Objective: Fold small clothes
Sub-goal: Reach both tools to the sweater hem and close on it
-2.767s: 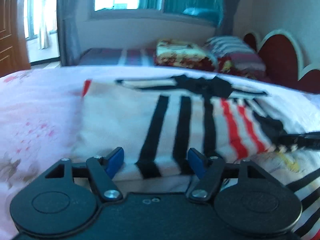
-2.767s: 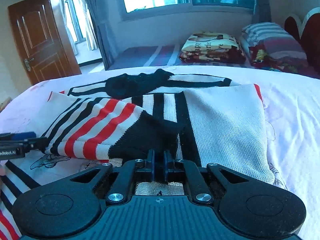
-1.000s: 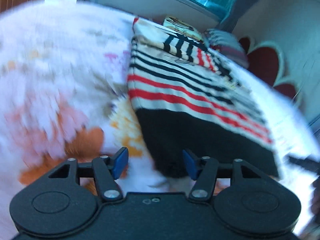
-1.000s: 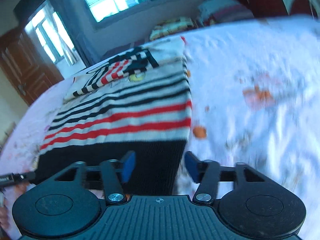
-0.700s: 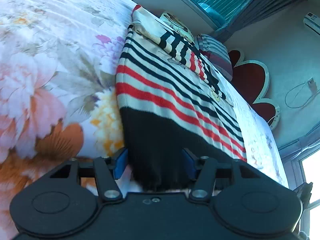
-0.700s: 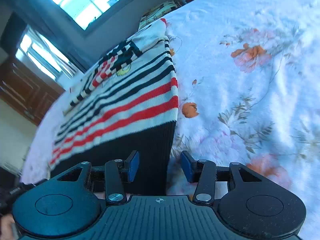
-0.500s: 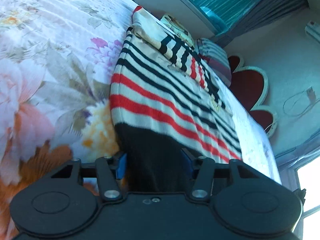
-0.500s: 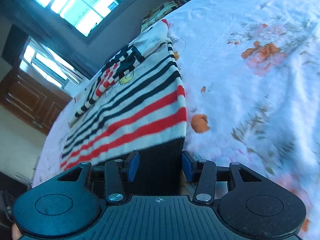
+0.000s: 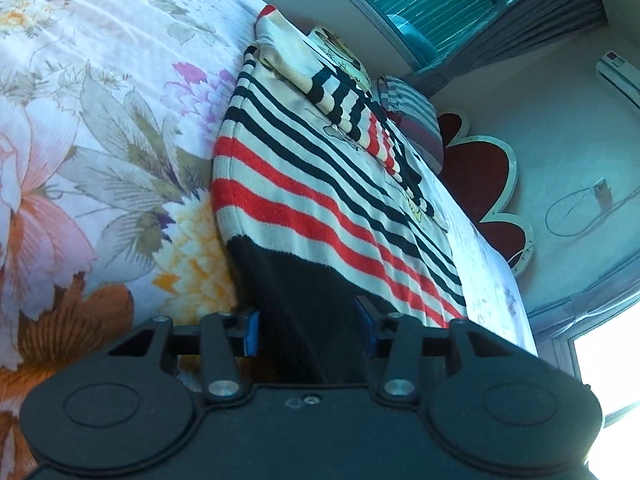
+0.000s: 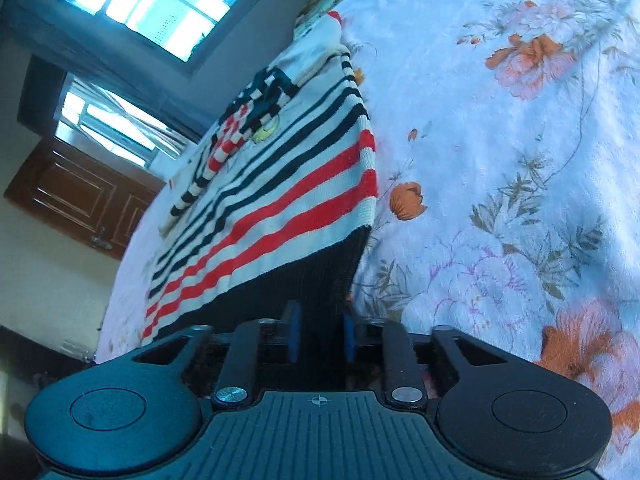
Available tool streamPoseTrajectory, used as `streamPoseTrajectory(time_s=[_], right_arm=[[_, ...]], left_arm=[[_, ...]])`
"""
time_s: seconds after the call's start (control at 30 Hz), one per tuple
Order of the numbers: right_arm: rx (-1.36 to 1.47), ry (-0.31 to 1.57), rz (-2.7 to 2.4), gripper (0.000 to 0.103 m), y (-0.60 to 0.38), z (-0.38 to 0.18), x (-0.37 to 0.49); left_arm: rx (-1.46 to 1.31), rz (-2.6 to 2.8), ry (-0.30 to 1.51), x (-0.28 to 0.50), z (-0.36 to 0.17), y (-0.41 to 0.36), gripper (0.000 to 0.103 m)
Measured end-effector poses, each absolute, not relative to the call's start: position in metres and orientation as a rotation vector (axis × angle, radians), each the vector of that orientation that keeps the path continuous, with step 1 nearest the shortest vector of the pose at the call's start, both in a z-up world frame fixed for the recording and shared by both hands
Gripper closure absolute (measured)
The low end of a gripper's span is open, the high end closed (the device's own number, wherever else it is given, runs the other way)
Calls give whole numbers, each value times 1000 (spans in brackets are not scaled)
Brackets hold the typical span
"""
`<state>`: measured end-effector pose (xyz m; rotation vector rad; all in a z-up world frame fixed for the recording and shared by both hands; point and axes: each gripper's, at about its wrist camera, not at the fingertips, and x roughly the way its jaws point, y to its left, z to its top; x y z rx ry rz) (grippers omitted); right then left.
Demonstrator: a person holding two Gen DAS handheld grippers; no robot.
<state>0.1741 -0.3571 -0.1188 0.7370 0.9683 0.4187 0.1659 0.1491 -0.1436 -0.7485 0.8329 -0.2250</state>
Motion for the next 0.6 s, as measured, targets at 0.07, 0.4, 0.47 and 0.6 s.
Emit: streamPoseTrajectory(time_s=[0.07,0.4,0.47,0.6], right_arm=[[686,971,417,98,-352,-114,177],[667,842,458,99,-358,-94,175],[655,963,392,98,-354,-111,185],[725,855,426,98,-360,-93,180]], left_arm=[[-716,-180,843,167,-142,147,85],[-673,-102,804,152,-147,159,98],[-755,-99,783,150,-150,166,98],[-795,-126,728,147,-134,167,98]])
